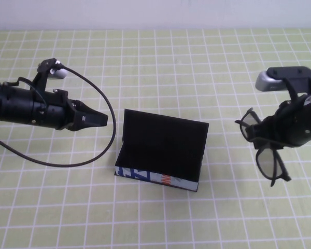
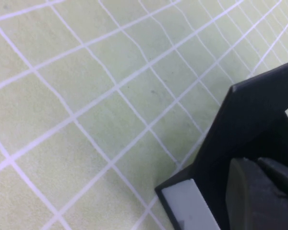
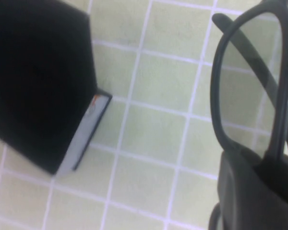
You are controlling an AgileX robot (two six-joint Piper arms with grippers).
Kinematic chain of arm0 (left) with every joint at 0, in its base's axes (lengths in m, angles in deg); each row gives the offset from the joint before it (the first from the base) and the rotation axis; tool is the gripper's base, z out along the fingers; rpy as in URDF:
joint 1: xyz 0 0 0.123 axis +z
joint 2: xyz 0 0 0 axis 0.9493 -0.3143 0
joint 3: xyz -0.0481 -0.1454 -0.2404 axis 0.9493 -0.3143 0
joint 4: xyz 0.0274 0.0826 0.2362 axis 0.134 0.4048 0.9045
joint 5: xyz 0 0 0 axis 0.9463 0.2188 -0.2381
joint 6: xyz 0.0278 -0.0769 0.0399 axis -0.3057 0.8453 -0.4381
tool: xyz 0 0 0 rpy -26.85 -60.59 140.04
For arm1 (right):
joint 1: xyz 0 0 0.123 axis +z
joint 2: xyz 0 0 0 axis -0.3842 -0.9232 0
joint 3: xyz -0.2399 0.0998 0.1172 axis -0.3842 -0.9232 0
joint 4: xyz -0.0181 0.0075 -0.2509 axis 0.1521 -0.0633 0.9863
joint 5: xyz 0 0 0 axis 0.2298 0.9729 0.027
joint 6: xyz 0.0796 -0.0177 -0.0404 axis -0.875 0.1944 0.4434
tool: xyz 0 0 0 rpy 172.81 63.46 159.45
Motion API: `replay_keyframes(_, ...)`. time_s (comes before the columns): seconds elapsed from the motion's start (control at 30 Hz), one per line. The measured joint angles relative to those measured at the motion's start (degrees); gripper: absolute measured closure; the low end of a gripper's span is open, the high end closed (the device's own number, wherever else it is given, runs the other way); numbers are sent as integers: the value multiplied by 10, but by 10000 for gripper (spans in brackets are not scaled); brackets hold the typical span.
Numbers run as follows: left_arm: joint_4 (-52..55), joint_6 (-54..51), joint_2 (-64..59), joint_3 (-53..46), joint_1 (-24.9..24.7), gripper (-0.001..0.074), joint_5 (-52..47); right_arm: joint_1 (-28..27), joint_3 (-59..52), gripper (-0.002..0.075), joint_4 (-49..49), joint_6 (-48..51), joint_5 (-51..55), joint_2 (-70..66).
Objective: Take glasses out of glasses case
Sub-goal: Place the glasses on the table
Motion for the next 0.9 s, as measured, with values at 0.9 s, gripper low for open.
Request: replay_keyframes(0.9, -15, 3, 0, 0, 0, 739, 36, 0, 10, 416, -59, 8, -65, -86)
